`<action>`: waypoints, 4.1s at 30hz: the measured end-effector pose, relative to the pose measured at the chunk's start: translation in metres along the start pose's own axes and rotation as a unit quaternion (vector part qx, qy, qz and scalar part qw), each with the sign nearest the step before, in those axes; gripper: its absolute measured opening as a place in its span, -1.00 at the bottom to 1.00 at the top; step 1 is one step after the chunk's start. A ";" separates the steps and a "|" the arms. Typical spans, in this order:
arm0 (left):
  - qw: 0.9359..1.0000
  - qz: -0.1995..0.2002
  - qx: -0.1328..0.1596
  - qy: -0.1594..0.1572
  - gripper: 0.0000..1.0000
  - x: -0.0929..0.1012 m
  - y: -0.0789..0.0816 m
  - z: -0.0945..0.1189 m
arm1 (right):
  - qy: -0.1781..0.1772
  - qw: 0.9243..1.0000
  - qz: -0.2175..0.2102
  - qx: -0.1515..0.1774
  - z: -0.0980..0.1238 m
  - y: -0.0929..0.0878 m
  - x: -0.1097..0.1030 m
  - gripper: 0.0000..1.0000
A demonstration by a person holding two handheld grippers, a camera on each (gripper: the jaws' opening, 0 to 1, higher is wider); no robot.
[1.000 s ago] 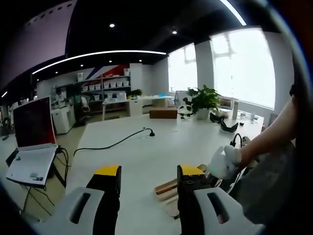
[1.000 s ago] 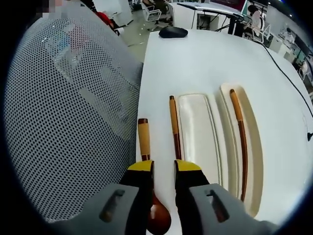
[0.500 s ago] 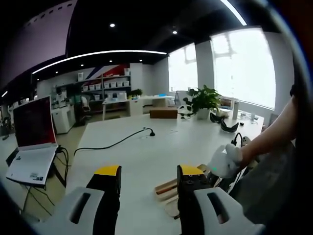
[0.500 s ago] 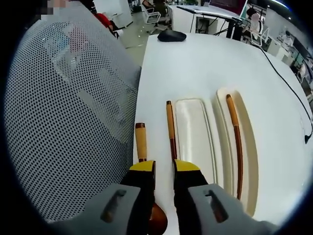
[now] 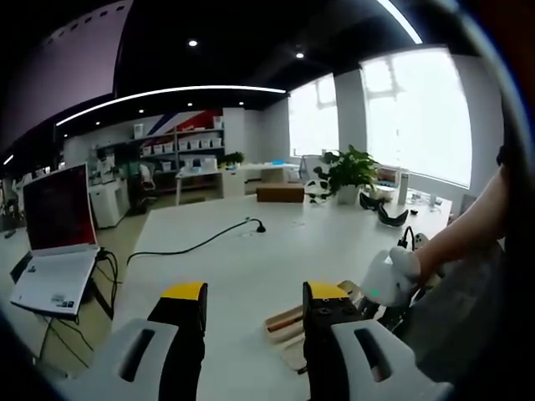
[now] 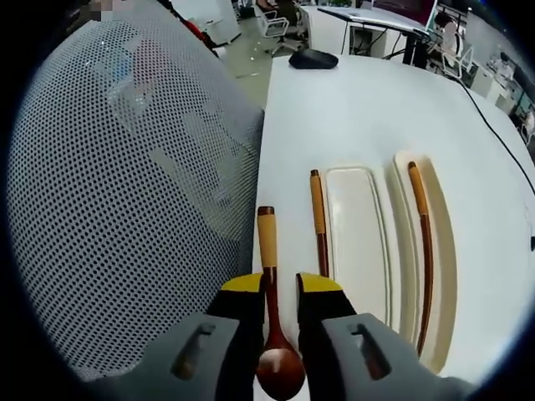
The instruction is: Arrange the utensils inside the cutlery case until each visible utensil rests in its matching compartment.
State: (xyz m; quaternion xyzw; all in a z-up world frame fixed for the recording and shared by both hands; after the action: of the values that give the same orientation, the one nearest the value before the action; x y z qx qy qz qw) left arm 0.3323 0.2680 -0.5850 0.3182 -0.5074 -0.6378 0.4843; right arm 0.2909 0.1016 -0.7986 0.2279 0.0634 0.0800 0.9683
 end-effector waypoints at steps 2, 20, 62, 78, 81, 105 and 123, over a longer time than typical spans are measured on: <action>1.000 0.000 0.001 0.000 -0.07 0.000 0.000 0.000 | 0.002 1.000 0.004 -0.007 -0.001 -0.004 -0.001 -0.76; 1.000 0.002 0.001 0.000 -0.07 0.000 0.000 0.000 | 0.009 0.999 0.019 -0.032 -0.004 -0.013 -0.005 -0.76; 1.000 -0.003 0.003 0.001 -0.08 0.000 0.001 0.001 | -0.023 0.995 0.074 -0.062 -0.009 -0.015 0.000 -0.95; 1.000 -0.003 0.002 0.001 -0.08 0.000 0.001 0.000 | -0.021 0.996 0.057 -0.062 -0.009 -0.015 0.000 -0.96; 1.000 -0.003 0.001 0.001 -0.08 0.000 0.001 0.000 | -0.020 0.996 0.055 -0.061 -0.008 -0.015 0.000 -0.97; 1.000 -0.002 0.000 0.000 -0.08 0.000 0.000 -0.001 | -0.018 0.996 0.055 -0.061 -0.008 -0.015 0.000 -0.97; 1.000 -0.002 0.000 0.001 -0.08 0.000 0.000 0.000 | -0.018 0.996 0.051 -0.067 -0.009 -0.015 0.000 -0.97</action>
State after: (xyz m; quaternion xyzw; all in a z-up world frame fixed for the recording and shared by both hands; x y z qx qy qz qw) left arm 0.3328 0.2680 -0.5846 0.3197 -0.5066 -0.6381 0.4837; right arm 0.2916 0.0922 -0.8130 0.1669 0.0290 0.1290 0.9771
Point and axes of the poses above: the point that each gripper's makers call its tool centre point, and the gripper's own axes: z roughly backward along the fingers, x roughly to its right, y roughly out of its top, the point moved 2 cm from there along z, roughly backward along the fingers, and after that the axes turned 8 degrees about z, right-handed, at the moved point
